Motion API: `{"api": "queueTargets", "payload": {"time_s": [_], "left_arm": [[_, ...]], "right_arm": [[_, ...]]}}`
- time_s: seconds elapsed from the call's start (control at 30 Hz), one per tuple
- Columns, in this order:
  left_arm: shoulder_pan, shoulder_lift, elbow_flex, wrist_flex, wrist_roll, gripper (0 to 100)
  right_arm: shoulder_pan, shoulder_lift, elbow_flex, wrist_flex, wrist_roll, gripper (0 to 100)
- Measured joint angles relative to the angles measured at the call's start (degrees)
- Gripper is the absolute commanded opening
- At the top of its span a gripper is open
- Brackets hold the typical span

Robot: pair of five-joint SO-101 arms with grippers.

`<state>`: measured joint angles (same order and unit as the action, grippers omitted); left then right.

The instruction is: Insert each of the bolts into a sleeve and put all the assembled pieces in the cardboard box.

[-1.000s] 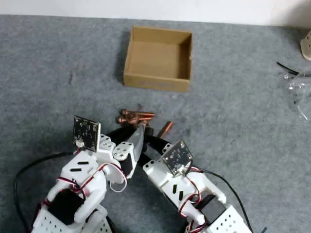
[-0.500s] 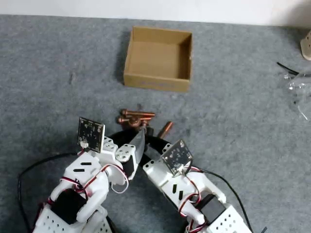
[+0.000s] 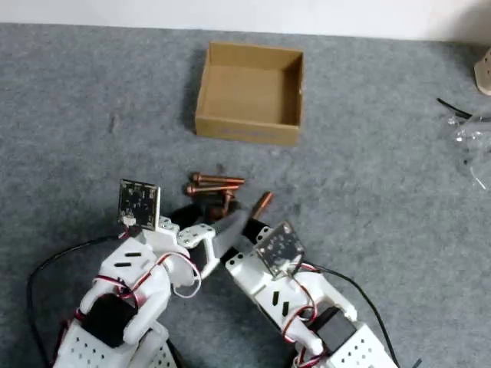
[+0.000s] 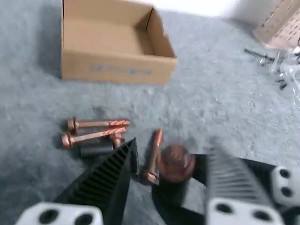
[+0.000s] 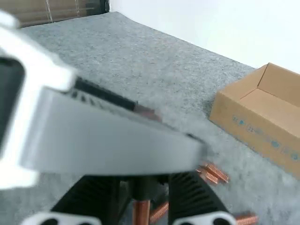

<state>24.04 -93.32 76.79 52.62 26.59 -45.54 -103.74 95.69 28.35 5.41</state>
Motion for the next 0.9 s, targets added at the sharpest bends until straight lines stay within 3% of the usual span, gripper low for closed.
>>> {"api": "queueTargets", "payload": {"time_s": [0.17, 0.5, 0.6, 0.73, 0.9], "left_arm": [[-1.05, 0.00, 0.00, 0.00, 1.76, 29], [-16.44, 0.00, 0.00, -2.99, 10.55, 29], [-18.55, 0.00, 0.00, -2.99, 11.60, 21], [-19.87, 0.00, 0.00, -3.08, 11.78, 1], [-19.96, -0.53, 2.55, -7.21, 3.96, 0]], "right_arm": [[0.00, -0.18, 0.00, -0.09, 0.00, 0.3], [0.00, -0.18, 0.00, -0.09, 0.00, 0.3], [0.00, -0.18, 0.00, -0.09, 0.00, 0.3], [0.97, -0.18, 0.00, -0.09, 0.00, 0.3], [5.27, -0.18, 0.00, -3.69, 0.00, 0.3]]}}
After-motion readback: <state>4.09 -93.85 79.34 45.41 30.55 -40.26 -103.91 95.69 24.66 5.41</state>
